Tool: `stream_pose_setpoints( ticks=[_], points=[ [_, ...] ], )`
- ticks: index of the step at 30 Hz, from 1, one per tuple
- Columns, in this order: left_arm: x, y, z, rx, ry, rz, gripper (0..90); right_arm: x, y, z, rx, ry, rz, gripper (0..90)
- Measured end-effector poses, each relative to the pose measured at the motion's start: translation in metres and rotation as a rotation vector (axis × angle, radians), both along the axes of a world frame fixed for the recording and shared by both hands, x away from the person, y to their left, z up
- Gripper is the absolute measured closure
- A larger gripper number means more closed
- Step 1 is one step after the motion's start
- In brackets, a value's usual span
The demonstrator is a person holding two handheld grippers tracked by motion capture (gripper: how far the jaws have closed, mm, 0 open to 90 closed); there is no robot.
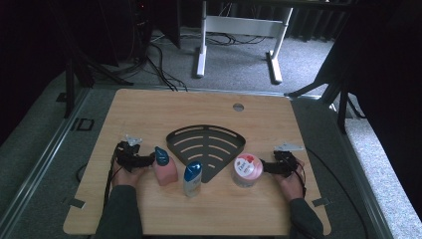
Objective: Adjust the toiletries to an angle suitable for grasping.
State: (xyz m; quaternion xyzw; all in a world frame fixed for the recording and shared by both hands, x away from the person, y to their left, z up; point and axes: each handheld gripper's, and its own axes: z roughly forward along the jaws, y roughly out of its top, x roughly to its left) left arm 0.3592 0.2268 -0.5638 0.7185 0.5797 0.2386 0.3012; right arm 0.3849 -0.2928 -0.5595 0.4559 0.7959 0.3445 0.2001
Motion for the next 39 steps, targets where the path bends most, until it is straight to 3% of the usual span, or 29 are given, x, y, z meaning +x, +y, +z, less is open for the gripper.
stream_pose_setpoints(
  ticks=[2, 3, 4, 5, 7, 14, 19, 21, 25, 27, 30, 33, 39],
  points=[
    [-0.003, 0.002, 0.001, -0.003, -0.009, 0.000, 19.4, 0.000, 0.000, 0.000, 0.000, 0.000, 0.000, 21.2],
    [-0.005, 0.004, 0.003, -0.006, -0.015, 0.004, 27.8, 0.000, 0.000, 0.000, 0.000, 0.000, 0.000, 21.2],
    [-0.005, 0.005, 0.003, -0.005, -0.012, 0.008, 41.7, 0.000, 0.000, 0.000, 0.000, -0.001, 0.001, 21.1],
    [-0.006, 0.007, 0.004, -0.007, -0.008, 0.020, 41.7, 0.000, 0.000, 0.000, 0.000, -0.001, 0.001, 21.1],
    [-0.008, 0.009, 0.005, -0.008, -0.010, 0.020, 51.9, 0.000, 0.000, 0.000, 0.001, 0.000, 0.002, 21.1],
    [-0.010, 0.013, 0.007, -0.050, 0.007, -0.013, 60.5, 0.000, 0.000, 0.000, 0.001, 0.000, 0.002, 21.0],
    [-0.015, 0.011, 0.010, -0.032, 0.003, -0.032, 62.8, 0.000, 0.000, 0.000, 0.002, 0.001, 0.002, 20.9],
    [-0.018, 0.011, 0.014, -0.051, -0.011, -0.054, 66.9, 0.000, 0.000, 0.000, 0.002, 0.000, 0.002, 20.9],
    [-0.026, 0.010, 0.020, -0.034, -0.029, -0.072, 84.2, 0.000, 0.000, 0.000, 0.002, 0.001, 0.002, 20.8],
    [-0.029, 0.010, 0.022, -0.045, -0.036, -0.083, 89.8, 0.001, 0.000, 0.000, 0.002, 0.001, 0.003, 20.7],
    [-0.032, 0.008, 0.023, -0.037, -0.032, -0.105, 90.0, 0.001, 0.000, 0.000, 0.002, 0.001, 0.004, 20.7],
    [-0.036, 0.006, 0.026, -0.078, -0.041, -0.132, 90.0, 0.001, 0.000, 0.000, 0.002, 0.001, 0.004, 20.6],
    [-0.045, 0.004, 0.032, -0.089, -0.042, -0.150, 90.0, 0.001, 0.000, 0.000, 0.001, 0.002, 0.010, 20.2]
  ],
)
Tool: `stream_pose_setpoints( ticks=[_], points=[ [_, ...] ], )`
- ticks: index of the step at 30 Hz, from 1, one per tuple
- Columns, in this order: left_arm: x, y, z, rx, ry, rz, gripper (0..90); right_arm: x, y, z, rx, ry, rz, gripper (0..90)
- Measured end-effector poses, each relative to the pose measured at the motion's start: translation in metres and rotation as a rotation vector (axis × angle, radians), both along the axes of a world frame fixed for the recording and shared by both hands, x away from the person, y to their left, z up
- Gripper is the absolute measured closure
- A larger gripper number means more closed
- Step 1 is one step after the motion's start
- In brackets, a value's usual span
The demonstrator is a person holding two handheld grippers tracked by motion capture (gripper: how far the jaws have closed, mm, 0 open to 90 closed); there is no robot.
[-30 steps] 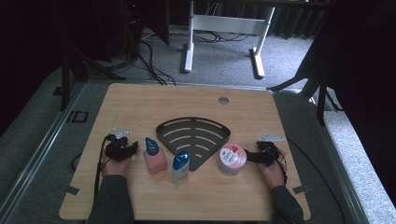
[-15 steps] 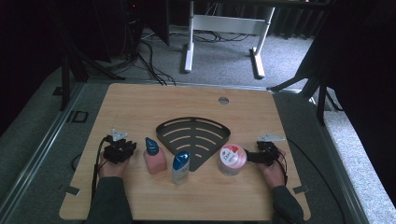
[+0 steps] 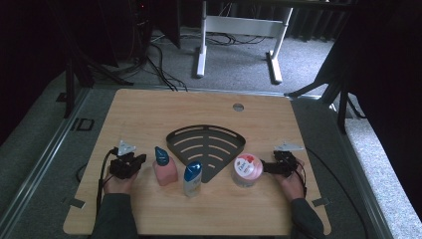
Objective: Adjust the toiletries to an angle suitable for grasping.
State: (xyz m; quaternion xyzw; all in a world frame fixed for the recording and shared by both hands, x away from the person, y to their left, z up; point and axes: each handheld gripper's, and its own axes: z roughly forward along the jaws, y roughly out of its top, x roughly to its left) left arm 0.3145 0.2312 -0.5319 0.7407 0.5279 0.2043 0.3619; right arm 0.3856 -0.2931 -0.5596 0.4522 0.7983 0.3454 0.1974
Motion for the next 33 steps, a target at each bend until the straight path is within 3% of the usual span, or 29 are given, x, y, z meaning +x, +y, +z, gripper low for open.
stream_pose_setpoints(
  ticks=[7, 15, 33],
  points=[
    [-0.010, -0.001, 0.003, -0.016, 0.001, -0.042, 90.0, 0.000, 0.000, 0.000, 0.000, 0.000, 0.002, 20.2],
    [-0.019, -0.008, 0.006, 0.006, -0.009, -0.077, 90.0, 0.000, 0.000, 0.000, -0.001, 0.000, 0.003, 20.2],
    [-0.050, -0.019, 0.010, 0.013, -0.032, -0.156, 90.0, 0.000, 0.000, 0.000, 0.000, 0.000, 0.001, 20.1]
  ],
)
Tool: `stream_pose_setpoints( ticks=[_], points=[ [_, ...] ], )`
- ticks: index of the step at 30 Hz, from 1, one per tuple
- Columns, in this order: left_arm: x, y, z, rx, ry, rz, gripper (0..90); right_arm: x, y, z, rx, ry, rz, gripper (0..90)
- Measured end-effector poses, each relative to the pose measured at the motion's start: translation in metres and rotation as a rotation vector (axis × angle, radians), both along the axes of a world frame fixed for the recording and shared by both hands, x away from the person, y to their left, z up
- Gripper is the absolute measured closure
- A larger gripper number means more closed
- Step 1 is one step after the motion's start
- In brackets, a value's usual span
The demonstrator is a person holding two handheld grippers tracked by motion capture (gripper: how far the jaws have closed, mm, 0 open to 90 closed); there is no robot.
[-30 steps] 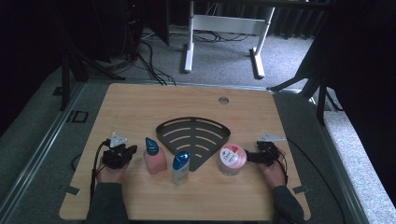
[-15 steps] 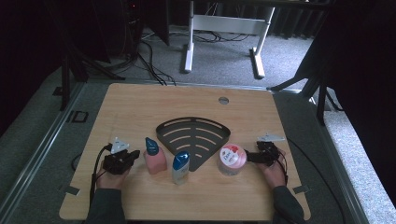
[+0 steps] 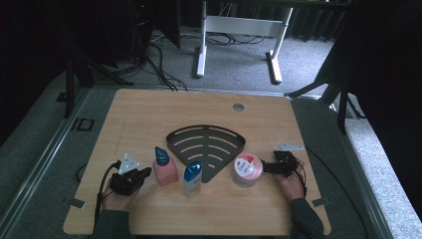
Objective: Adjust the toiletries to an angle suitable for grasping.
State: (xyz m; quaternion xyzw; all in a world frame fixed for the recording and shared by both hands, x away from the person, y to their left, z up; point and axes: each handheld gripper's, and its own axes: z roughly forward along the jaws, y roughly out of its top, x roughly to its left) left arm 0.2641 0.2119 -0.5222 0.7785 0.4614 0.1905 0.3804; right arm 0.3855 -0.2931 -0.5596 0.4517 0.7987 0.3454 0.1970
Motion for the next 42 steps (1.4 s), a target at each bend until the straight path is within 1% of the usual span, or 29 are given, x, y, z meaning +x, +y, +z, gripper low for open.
stream_pose_setpoints(
  ticks=[6, 9, 11, 14, 16, 18, 19, 21, 23, 25, 29, 33, 35, 37, 39, 41, 42],
  points=[
    [-0.012, -0.007, 0.001, 0.008, -0.008, -0.041, 90.0, 0.000, 0.000, 0.000, 0.000, 0.000, 0.000, 20.2],
    [-0.016, -0.010, 0.003, 0.003, -0.012, -0.049, 90.0, 0.000, 0.000, 0.000, 0.000, 0.000, 0.000, 20.1],
    [-0.018, -0.010, 0.004, -0.012, -0.013, -0.055, 90.0, 0.000, 0.000, 0.000, 0.000, 0.000, 0.000, 20.1],
    [-0.022, -0.011, 0.006, -0.017, -0.019, -0.066, 90.0, 0.000, 0.000, 0.000, -0.001, 0.000, 0.000, 20.1],
    [-0.026, -0.013, 0.007, -0.040, -0.024, -0.095, 90.0, 0.000, 0.000, 0.000, 0.000, 0.000, 0.000, 20.1],
    [-0.028, -0.019, 0.008, -0.034, -0.029, -0.117, 90.0, 0.000, 0.000, 0.000, -0.001, 0.000, 0.000, 20.1],
    [-0.028, -0.022, 0.008, -0.022, -0.031, -0.129, 90.0, 0.000, 0.000, 0.000, -0.001, 0.000, 0.000, 20.1],
    [-0.027, -0.029, 0.008, -0.001, -0.036, -0.136, 90.0, 0.000, 0.000, 0.000, -0.001, 0.000, 0.001, 20.1],
    [-0.024, -0.033, 0.007, 0.004, -0.038, -0.154, 90.0, 0.000, 0.000, 0.000, -0.001, 0.000, 0.000, 20.1],
    [-0.022, -0.039, 0.007, 0.015, -0.044, -0.161, 90.0, 0.000, 0.000, 0.000, -0.001, 0.000, 0.000, 20.1],
    [-0.018, -0.046, 0.005, 0.034, -0.043, -0.172, 90.0, 0.000, 0.000, 0.000, 0.000, 0.000, 0.000, 20.1],
    [-0.015, -0.050, 0.005, 0.044, -0.051, -0.168, 90.0, 0.000, 0.000, 0.000, -0.001, 0.000, 0.001, 20.1],
    [-0.013, -0.050, 0.004, 0.035, -0.052, -0.163, 90.0, 0.000, 0.000, 0.000, -0.001, 0.000, 0.000, 20.1],
    [-0.011, -0.050, 0.004, 0.036, -0.052, -0.159, 90.0, 0.000, 0.000, 0.000, -0.001, 0.000, 0.001, 20.1],
    [-0.010, -0.051, 0.004, 0.046, -0.056, -0.155, 90.0, 0.000, 0.000, 0.000, -0.001, 0.000, 0.001, 20.1],
    [-0.010, -0.052, 0.004, 0.046, -0.055, -0.160, 89.9, 0.000, 0.000, 0.000, -0.001, 0.000, 0.001, 20.1],
    [-0.010, -0.056, 0.005, 0.041, -0.061, -0.171, 89.9, 0.000, 0.000, 0.000, -0.001, 0.000, 0.001, 20.1]
  ],
)
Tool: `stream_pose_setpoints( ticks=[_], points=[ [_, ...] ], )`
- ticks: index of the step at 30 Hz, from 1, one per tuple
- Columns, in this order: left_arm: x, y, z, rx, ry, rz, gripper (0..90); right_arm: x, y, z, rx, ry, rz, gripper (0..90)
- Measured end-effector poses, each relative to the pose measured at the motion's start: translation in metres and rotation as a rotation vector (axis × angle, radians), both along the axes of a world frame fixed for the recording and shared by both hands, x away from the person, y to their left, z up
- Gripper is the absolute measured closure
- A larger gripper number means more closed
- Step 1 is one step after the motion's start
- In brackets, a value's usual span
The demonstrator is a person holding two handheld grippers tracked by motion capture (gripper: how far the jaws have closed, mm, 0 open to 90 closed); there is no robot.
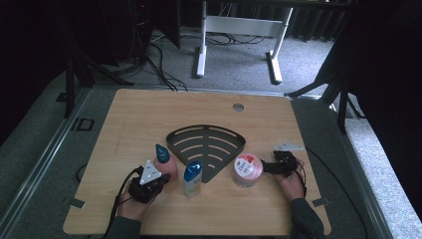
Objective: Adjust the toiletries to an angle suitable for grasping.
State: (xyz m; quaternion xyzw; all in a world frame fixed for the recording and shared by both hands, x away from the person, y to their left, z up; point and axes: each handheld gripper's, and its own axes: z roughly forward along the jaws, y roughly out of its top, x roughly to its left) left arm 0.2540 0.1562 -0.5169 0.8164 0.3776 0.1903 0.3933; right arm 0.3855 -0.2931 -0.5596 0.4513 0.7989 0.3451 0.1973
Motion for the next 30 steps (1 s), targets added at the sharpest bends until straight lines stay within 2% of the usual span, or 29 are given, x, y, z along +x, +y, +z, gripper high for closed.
stream_pose_setpoints(
  ticks=[4, 8, 20, 30],
  points=[
    [0.003, -0.006, 0.001, 0.023, -0.007, -0.015, 89.9, 0.000, 0.000, 0.000, 0.000, 0.000, 0.000, 20.1],
    [0.010, -0.005, -0.001, 0.008, -0.003, -0.020, 89.9, 0.000, 0.000, 0.000, 0.000, 0.000, 0.000, 20.1],
    [0.026, -0.004, -0.003, 0.024, -0.012, 0.008, 89.8, 0.000, 0.000, 0.000, 0.000, 0.000, 0.000, 20.1],
    [0.048, 0.001, -0.003, 0.030, -0.014, 0.053, 88.9, 0.000, 0.000, 0.000, 0.000, 0.000, -0.001, 20.1]
  ],
)
